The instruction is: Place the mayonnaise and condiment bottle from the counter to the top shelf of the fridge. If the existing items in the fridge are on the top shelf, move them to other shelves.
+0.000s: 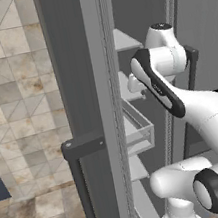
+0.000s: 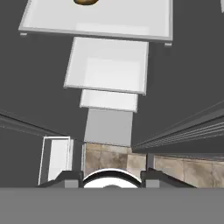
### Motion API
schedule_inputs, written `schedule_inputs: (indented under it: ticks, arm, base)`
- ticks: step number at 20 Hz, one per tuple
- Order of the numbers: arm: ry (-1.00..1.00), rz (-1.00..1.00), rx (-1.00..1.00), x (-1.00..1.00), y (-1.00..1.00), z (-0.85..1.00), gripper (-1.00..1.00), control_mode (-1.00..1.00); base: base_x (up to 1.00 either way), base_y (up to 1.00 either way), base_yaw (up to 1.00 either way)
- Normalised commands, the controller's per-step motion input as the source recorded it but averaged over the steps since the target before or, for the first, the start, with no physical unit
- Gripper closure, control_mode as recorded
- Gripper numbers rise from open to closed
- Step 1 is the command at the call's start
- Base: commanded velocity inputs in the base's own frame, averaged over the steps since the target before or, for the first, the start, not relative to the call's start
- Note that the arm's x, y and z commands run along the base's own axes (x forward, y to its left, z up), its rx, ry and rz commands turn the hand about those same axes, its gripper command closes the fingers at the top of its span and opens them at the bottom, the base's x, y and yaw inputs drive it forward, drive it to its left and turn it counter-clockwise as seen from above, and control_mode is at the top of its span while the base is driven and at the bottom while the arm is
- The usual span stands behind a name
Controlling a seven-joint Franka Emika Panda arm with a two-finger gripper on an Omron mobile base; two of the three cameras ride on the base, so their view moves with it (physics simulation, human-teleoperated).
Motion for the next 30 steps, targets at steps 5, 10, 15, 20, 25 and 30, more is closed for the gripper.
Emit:
schedule_inputs:
  ticks: [5,10,15,20,25,30]
  arm:
    - [-0.17,0.0,0.0,-0.08,0.02,0.12,-1.0,-1.0]
    - [-0.31,0.0,0.0,-0.15,0.11,0.62,-1.0,-1.0]
    - [-0.27,0.0,0.0,0.0,0.16,0.84,-1.0,-1.0]
    - [-0.18,-0.01,0.0,0.18,0.3,0.67,-1.0,-1.0]
    - [-0.03,-0.06,0.0,0.6,0.31,0.25,-1.0,-1.0]
    - [0.0,-0.09,0.0,0.89,0.19,0.06,-1.0,-1.0]
  base:
    - [0.0,0.0,0.0]
    - [0.0,0.0,0.0]
    - [0.0,0.0,0.0]
    - [0.0,0.0,0.0]
    - [0.0,0.0,0.0]
    - [0.0,0.0,0.0]
